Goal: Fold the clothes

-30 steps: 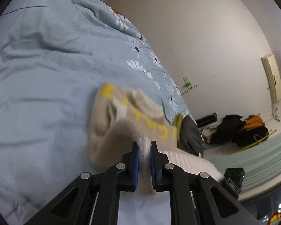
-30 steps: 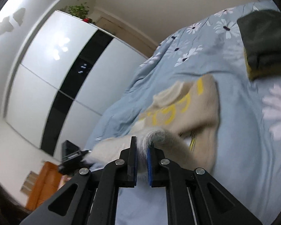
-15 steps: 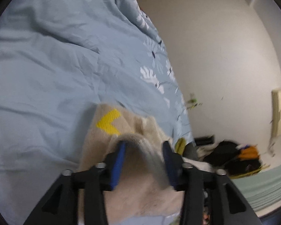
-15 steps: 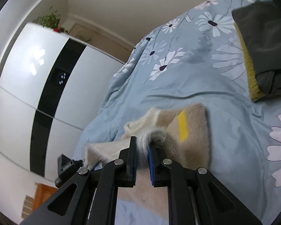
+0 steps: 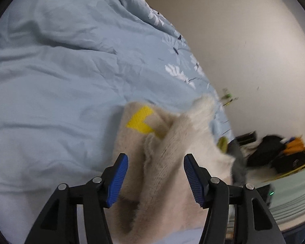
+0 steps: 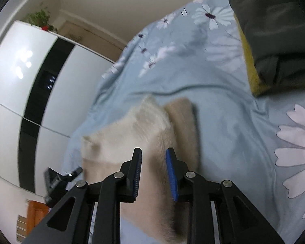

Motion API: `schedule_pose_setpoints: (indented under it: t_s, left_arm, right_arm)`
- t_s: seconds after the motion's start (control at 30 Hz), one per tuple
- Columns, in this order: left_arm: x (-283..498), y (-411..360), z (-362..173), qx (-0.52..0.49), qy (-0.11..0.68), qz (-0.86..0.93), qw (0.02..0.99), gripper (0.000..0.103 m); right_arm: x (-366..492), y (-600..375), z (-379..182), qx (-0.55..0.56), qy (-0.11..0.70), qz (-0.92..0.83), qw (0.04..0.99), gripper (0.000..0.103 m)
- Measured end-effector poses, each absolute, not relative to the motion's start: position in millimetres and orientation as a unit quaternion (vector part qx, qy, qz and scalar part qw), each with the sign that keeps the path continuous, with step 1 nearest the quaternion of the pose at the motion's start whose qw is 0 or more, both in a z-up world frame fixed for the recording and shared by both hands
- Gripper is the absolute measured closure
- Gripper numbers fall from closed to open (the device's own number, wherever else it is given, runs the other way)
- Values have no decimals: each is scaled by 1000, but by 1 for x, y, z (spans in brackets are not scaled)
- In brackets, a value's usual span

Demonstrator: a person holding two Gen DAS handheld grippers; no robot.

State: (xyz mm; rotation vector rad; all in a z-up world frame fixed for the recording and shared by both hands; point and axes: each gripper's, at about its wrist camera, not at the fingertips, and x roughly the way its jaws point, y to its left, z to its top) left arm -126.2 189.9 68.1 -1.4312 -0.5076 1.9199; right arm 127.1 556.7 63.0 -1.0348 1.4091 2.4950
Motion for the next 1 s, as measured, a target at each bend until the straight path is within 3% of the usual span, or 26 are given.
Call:
schedule_pose_setpoints:
  t_s: [0.27, 0.43, 0.53, 0.63, 0.83, 1.0]
  left_arm:
    - [-121, 201, 69, -537, -149, 757, 341, 46]
    - [-114, 207, 69, -536, -135, 758, 346, 72]
    - [-112, 209, 72, -531, -124, 764, 344, 79]
    - [-109, 208, 78, -520, -123, 769, 351, 89]
    - [-112, 188, 100, -482, -199, 757, 394, 90]
    - [-129, 186, 51, -545, -206, 732, 353, 90]
  right_arm:
    - [127, 563, 63, -336, 456, 821, 71, 76]
    - [124, 558, 53, -354, 462, 810, 77, 76]
    - [126, 555, 51, -348, 469, 809, 68, 76]
    - [125, 550, 59, -344, 451, 821, 66, 87]
    - [137, 548, 98, -269, 435, 858, 33, 91]
    - [133, 559, 69, -307, 450, 837, 58, 91]
